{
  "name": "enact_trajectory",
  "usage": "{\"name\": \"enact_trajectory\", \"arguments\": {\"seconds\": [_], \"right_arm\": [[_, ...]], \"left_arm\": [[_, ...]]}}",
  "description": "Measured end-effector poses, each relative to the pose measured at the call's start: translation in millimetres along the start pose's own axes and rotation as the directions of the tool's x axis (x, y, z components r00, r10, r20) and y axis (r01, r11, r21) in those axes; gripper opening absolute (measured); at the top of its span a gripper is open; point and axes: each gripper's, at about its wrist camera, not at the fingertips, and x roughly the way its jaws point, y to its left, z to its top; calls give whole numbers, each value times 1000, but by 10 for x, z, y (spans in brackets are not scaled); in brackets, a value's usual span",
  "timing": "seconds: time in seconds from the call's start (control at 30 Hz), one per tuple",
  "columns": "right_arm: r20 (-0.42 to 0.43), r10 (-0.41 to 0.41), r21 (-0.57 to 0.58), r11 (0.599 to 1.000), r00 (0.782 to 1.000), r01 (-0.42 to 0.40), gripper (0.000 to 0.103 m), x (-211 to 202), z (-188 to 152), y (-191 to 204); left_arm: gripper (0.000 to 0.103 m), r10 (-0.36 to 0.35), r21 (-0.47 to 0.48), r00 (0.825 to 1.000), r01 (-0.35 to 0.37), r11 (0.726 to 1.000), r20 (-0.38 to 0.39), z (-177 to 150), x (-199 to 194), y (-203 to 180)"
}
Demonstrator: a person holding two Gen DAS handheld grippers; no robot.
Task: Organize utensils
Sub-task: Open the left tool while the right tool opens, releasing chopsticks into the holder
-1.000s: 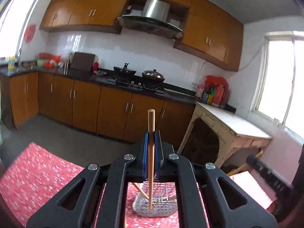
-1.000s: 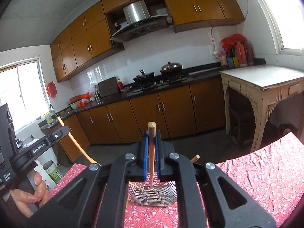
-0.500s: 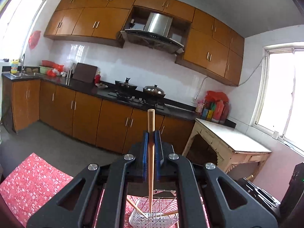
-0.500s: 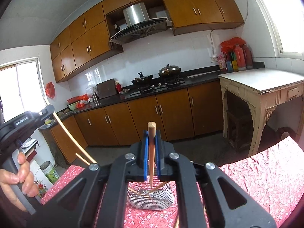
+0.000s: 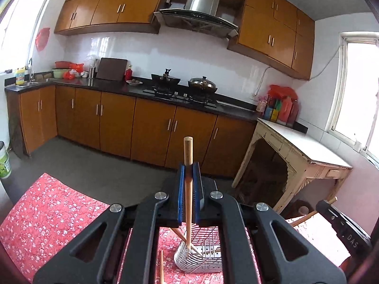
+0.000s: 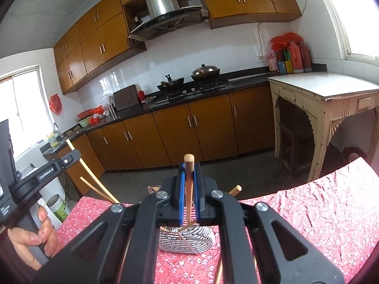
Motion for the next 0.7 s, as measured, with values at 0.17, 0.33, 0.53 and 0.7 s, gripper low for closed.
{"name": "enact_trajectory", "arguments": {"seconds": [0.17,0.33,0.53,0.7], "right_arm": [[-22,-25,-25,999,999,25,8,71,-52,-2],[-26,-46,-12,999,999,46,16,70,-50,-52],[20,-76,9,997,997,76,36,-191,-44,-156],[54,-104,16,994,993,104,38,-550,-139,-274]], "left_arm": [[7,6,20,1000,-6,1000,-13,-2,27,-31],[12,22,13,999,-21,1000,-40,28,17,-1],[44,55,36,998,-55,998,-2,83,-198,75],[45,64,19,998,-64,998,7,65,-468,269]]}}
